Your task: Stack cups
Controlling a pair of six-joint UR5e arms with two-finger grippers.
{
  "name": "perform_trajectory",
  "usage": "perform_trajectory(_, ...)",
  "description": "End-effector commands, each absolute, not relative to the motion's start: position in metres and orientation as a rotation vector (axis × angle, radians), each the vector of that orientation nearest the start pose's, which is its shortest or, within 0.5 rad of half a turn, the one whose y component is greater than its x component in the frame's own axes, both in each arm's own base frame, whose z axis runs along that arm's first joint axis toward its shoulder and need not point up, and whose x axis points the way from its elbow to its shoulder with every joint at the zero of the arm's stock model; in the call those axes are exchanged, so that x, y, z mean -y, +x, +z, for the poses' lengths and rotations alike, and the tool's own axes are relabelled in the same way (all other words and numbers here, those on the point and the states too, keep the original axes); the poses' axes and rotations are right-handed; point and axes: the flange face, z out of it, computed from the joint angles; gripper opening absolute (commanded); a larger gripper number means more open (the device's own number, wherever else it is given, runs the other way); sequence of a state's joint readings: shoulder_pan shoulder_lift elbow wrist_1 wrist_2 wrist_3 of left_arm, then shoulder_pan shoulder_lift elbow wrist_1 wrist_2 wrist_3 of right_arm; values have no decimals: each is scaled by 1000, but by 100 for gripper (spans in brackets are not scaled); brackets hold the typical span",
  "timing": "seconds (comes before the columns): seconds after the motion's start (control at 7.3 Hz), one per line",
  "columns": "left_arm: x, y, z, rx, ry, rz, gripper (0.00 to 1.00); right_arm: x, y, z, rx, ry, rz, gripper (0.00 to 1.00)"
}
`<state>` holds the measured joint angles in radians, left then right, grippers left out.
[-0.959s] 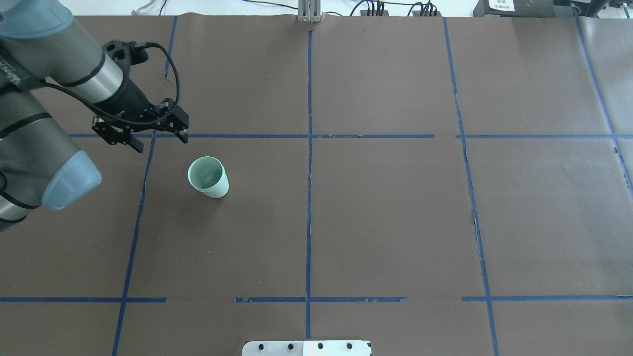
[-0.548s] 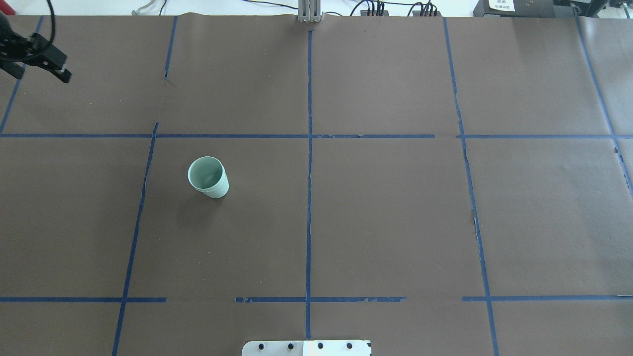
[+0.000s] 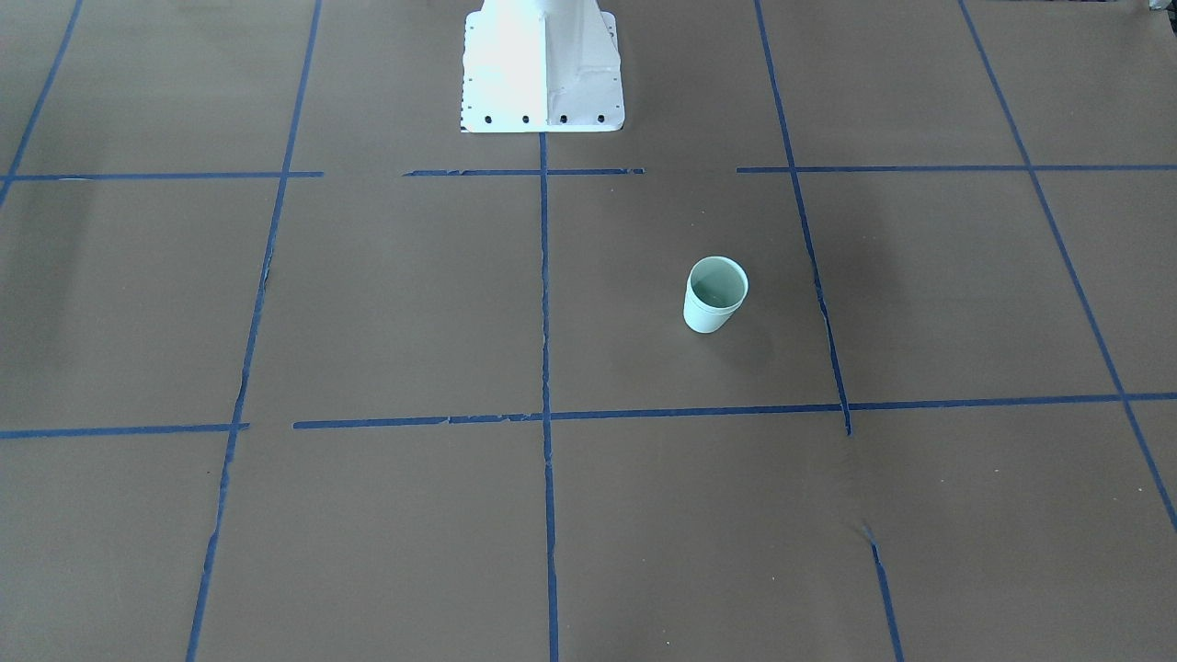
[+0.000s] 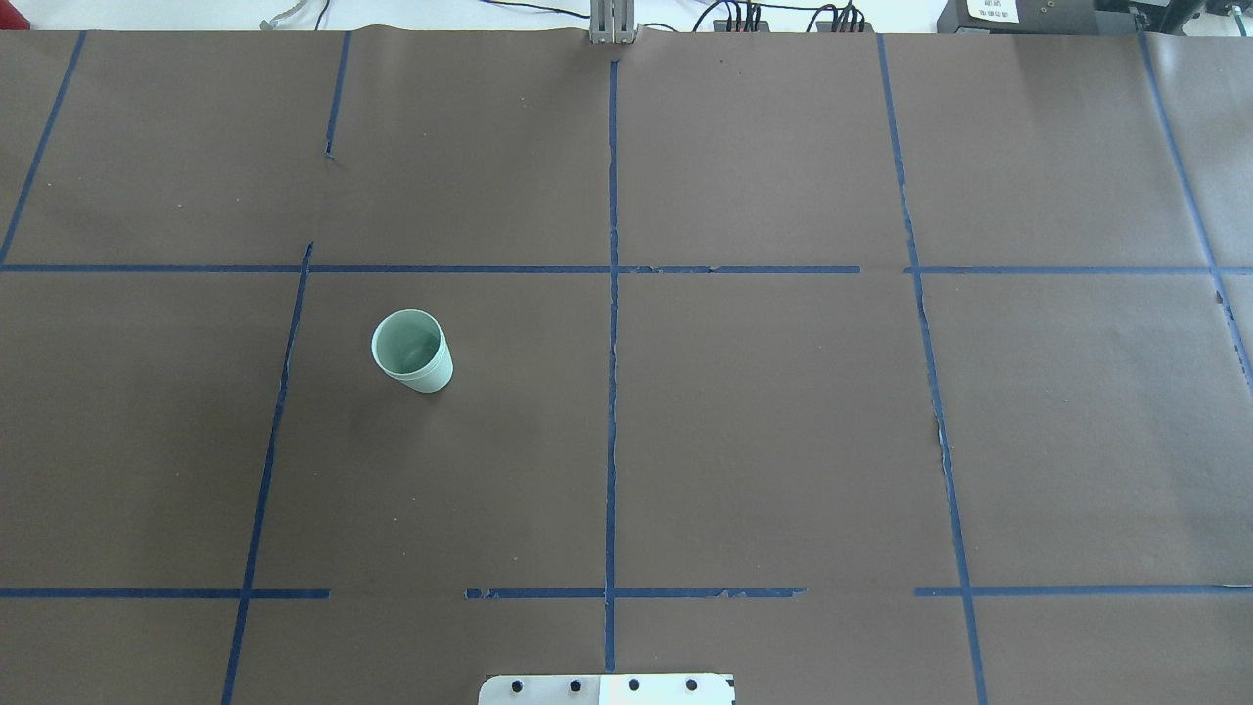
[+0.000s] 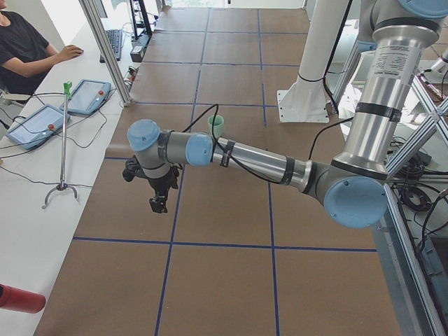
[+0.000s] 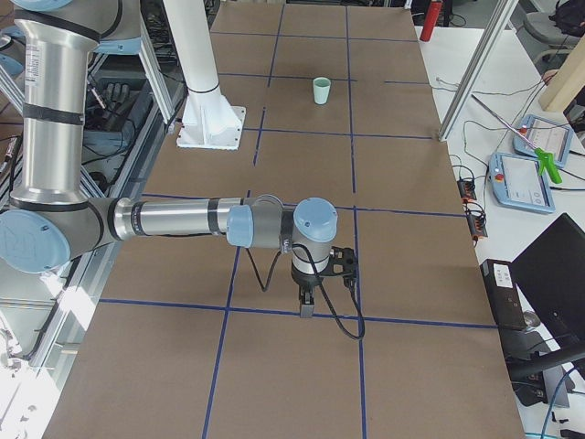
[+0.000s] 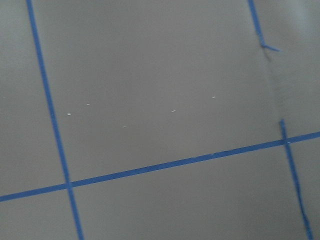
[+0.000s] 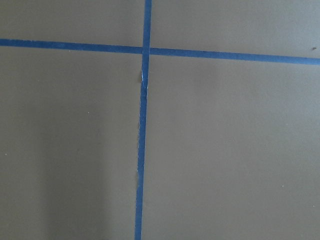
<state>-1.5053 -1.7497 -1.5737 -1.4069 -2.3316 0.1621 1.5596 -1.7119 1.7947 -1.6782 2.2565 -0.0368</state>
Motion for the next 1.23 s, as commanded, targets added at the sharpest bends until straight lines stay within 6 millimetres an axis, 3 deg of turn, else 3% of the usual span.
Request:
perform_trajectory(0.0, 529, -42, 631, -766, 32, 200, 100, 430, 66, 630, 686, -15, -37, 100)
perform_trajectory(0.27, 514, -44, 644, -769, 11, 190, 100, 430, 65, 630, 686, -15, -39, 100)
perform_trajectory(0.55, 512, -61, 644, -766, 19, 154, 100, 430, 66, 630, 686, -15, -37, 100)
perform_trajectory(1.1, 512, -63, 644, -764, 20, 150, 100, 430, 65, 630, 686, -15, -39, 100)
